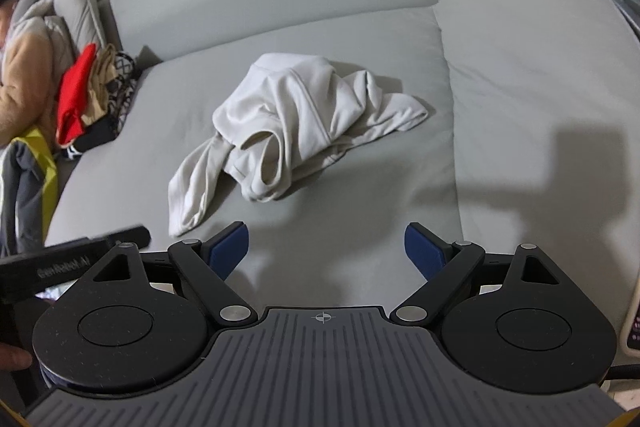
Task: Fold clothes
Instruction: 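Reach both grippers down to the white shirt's bunched fabric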
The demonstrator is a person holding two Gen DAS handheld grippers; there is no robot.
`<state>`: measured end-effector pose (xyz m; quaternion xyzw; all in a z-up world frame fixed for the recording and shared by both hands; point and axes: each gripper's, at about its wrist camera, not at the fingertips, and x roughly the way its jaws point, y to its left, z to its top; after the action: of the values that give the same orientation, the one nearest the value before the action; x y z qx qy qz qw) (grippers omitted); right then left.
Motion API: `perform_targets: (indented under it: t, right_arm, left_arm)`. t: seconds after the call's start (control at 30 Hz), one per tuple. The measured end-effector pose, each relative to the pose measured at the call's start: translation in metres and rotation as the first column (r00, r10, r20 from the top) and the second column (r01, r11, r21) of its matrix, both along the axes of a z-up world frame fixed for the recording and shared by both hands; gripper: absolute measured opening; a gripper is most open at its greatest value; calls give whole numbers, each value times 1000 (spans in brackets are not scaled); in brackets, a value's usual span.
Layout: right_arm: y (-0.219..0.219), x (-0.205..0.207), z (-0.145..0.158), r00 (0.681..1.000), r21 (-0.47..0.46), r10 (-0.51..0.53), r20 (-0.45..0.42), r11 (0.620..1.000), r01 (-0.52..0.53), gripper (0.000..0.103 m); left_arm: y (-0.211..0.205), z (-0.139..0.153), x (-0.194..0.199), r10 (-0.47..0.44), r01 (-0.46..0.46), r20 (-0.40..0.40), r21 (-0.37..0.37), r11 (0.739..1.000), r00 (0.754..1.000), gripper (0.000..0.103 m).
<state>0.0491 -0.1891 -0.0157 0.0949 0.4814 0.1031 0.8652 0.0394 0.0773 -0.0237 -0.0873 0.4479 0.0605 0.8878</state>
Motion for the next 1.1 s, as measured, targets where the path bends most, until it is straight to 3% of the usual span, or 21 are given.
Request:
perform_targets:
  t: [0.23,0.37,0.5,0.6,0.7,0.83,0.9,1.0,1.03,1.1]
  right_arm:
    - [-4,25,-15,999,-35,7,35,999,-5,90]
    - [-5,46,-23,999,-15,-9,42,1000,9,88]
    - [8,70,-28,997,-1,52,55,999,-52,83]
    - [31,87,-31,981,-7,153,116,988,-153,70]
    - [64,102,-35,931,-43,311,192,950,-308,58]
    - [111,126,-60,881,-144,451,147,890,-432,39]
    - [134,139,-74,853,-192,510,110,853,-485,39]
    - [160,152,-92,826,-283,561,55,802,-526,52]
    - [165,153,-96,821,-327,568,53,787,-523,49]
    - [169,154,-102,821,-390,569,56,769,-506,31]
  left_arm:
    - [11,-29,18,-8,-1,-121,-74,997,993,99]
    - [15,-37,30,-2,-7,-122,-77,997,992,98]
    - [17,-37,47,8,-12,-106,-37,999,994,79]
    - [24,-38,51,35,-40,-86,-56,998,996,67]
    - [29,-40,50,50,-55,-69,-75,996,996,61]
    - [43,-51,52,84,-97,-88,-144,985,993,41]
    - [47,-58,56,81,-97,-104,-155,983,991,43]
    - [53,-69,62,92,-114,-151,-150,982,984,44]
    - [54,-71,62,93,-118,-158,-157,980,983,44]
    - [57,-74,62,94,-123,-169,-170,978,981,47]
